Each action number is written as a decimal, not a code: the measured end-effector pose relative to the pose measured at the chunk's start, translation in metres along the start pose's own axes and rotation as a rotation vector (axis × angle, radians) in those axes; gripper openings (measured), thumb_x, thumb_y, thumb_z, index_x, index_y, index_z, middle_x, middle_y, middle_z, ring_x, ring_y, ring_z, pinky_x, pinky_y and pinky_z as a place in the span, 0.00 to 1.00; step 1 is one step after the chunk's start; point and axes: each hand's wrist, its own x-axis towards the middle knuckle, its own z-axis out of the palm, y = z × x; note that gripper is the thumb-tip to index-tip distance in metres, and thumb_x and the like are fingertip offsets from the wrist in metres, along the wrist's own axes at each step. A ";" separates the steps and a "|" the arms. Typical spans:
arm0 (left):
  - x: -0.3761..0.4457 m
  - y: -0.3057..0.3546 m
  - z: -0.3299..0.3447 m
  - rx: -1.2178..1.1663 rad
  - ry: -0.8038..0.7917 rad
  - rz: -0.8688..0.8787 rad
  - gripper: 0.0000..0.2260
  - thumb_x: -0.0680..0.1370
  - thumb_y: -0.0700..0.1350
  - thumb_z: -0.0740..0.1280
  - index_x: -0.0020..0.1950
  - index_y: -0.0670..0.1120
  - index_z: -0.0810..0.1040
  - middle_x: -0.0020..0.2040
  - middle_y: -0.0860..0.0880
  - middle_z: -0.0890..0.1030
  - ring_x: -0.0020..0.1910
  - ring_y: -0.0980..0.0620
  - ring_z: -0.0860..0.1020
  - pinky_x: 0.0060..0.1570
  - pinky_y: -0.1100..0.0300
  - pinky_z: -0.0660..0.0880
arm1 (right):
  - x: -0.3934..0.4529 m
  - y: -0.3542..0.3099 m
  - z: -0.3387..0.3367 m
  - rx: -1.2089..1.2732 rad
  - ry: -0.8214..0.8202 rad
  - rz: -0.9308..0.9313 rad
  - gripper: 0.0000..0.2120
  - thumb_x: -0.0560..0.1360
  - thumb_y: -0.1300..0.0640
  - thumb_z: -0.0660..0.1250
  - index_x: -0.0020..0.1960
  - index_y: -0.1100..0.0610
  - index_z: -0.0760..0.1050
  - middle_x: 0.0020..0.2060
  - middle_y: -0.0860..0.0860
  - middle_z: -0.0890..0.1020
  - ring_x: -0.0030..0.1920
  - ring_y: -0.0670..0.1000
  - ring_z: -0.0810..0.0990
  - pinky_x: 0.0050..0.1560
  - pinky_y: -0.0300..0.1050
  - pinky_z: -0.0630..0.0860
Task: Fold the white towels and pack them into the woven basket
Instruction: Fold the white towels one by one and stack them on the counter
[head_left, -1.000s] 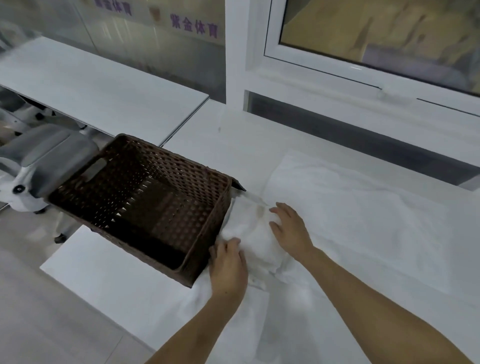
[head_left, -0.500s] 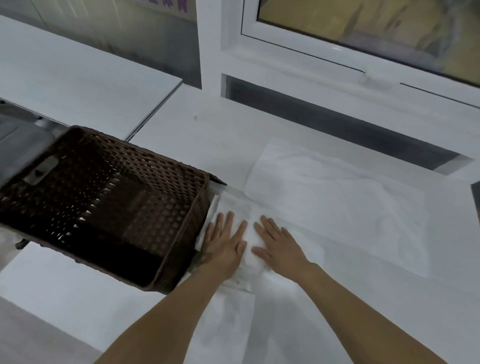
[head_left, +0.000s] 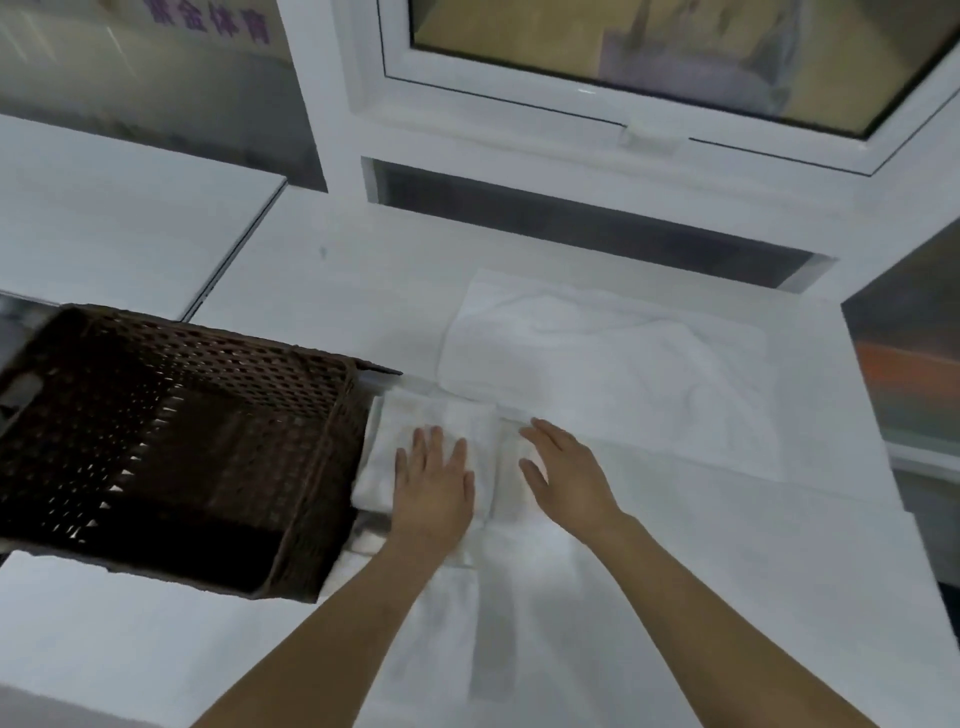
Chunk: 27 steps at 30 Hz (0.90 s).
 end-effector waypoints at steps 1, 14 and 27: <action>0.000 0.013 0.000 -0.025 0.035 0.029 0.25 0.84 0.54 0.56 0.81 0.51 0.62 0.82 0.41 0.56 0.81 0.39 0.52 0.78 0.39 0.52 | -0.011 0.011 -0.009 -0.004 0.041 0.051 0.22 0.82 0.51 0.65 0.74 0.54 0.73 0.73 0.53 0.74 0.73 0.53 0.72 0.70 0.52 0.72; 0.030 0.250 0.049 -0.049 -0.087 0.403 0.24 0.86 0.53 0.48 0.82 0.50 0.54 0.83 0.47 0.50 0.82 0.46 0.46 0.80 0.46 0.49 | -0.141 0.216 -0.096 -0.102 0.085 0.498 0.19 0.79 0.55 0.69 0.68 0.56 0.77 0.66 0.56 0.79 0.65 0.59 0.79 0.57 0.58 0.80; 0.134 0.436 0.150 -0.053 -0.038 0.555 0.19 0.79 0.48 0.71 0.69 0.48 0.76 0.76 0.46 0.70 0.79 0.43 0.63 0.74 0.44 0.65 | -0.142 0.417 -0.114 -0.147 -0.210 0.562 0.30 0.83 0.45 0.62 0.82 0.49 0.58 0.83 0.51 0.55 0.82 0.56 0.53 0.78 0.56 0.58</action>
